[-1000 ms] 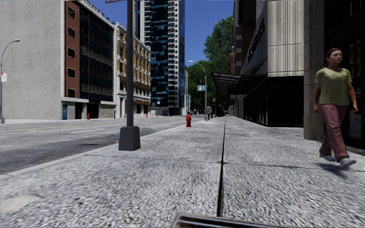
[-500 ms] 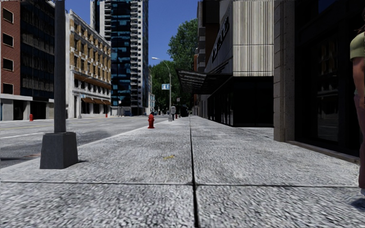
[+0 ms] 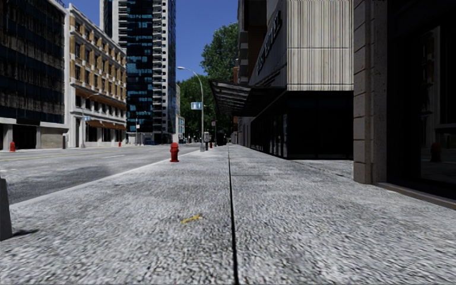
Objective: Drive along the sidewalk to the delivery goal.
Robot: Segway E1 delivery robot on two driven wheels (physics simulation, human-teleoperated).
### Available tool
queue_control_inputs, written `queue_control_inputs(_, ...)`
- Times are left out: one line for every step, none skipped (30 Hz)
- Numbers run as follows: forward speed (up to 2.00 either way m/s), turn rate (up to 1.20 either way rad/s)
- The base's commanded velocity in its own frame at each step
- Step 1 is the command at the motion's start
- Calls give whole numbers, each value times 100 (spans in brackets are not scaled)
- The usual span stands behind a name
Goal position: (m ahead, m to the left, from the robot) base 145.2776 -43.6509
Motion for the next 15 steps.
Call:
queue_control_inputs(198, 0)
queue_control_inputs(198, 0)
queue_control_inputs(198, 0)
queue_control_inputs(198, 0)
queue_control_inputs(198, 0)
queue_control_inputs(198, 0)
queue_control_inputs(198, 0)
queue_control_inputs(195, 0)
queue_control_inputs(193, 0)
queue_control_inputs(193, 0)
queue_control_inputs(193, 0)
queue_control_inputs(193, 0)
queue_control_inputs(193, 0)
queue_control_inputs(193, 0)
queue_control_inputs(195, 0)
